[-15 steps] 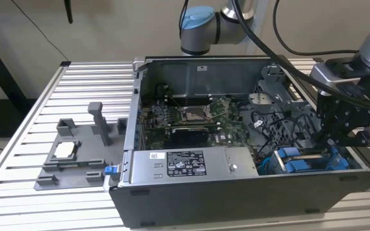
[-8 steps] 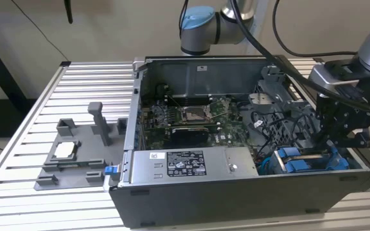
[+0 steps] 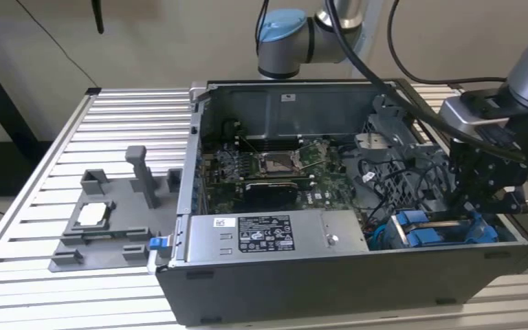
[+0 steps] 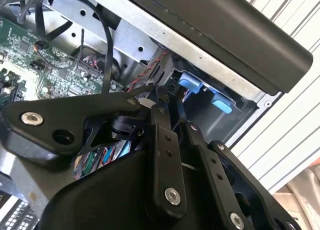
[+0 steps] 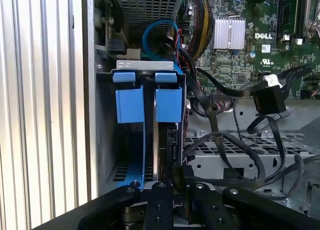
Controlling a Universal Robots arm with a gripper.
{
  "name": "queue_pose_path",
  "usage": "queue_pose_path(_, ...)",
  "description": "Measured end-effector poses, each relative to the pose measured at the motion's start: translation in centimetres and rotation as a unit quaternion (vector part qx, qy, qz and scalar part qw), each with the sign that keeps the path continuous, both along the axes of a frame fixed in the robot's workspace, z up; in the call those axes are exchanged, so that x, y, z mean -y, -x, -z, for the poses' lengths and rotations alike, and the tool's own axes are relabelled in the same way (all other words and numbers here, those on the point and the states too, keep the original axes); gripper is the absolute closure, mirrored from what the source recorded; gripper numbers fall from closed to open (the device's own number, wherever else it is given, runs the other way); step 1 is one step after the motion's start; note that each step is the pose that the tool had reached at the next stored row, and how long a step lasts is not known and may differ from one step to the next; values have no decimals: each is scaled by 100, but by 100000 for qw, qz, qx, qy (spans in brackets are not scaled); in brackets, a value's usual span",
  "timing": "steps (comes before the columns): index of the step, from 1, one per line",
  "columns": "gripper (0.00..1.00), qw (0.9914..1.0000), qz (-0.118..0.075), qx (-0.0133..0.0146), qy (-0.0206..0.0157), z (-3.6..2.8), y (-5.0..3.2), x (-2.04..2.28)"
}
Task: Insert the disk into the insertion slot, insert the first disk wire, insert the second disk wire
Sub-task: 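Insert the first disk wire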
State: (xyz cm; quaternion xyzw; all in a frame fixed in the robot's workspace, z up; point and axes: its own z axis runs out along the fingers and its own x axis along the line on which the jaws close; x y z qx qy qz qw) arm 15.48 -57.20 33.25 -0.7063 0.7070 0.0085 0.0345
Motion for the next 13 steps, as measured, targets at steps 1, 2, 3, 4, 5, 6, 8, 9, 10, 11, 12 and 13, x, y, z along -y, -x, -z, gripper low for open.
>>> queue_pose_path(1, 81, 100000, -1, 1, -23, 7, 0, 0)
queue_pose_path(2, 81, 100000, -1, -2, -59, 14, 0, 0)
queue_pose_path(3, 79, 100000, 3, -7, -77, 16, 0, 0)
queue_pose_path(4, 79, 100000, 2, -1, -91, 18, 0, 0)
queue_pose_path(5, 73, 100000, 1, 0, -79, 14, 0, 0)
queue_pose_path(6, 73, 100000, 1, -1, -74, 4, 0, 0)
queue_pose_path(8, 73, 100000, 3, -3, -66, -24, 0, 0)
queue_pose_path(9, 73, 100000, -1, -3, -66, -38, 0, 0)
queue_pose_path(10, 73, 100000, -1, -3, -57, -53, 0, 0)
queue_pose_path(11, 73, 100000, 0, -3, -48, -67, 0, 0)
queue_pose_path(12, 73, 100000, 1, -4, -54, -82, 0, 0)
queue_pose_path(13, 73, 100000, 0, -4, -48, -101, 0, 0)
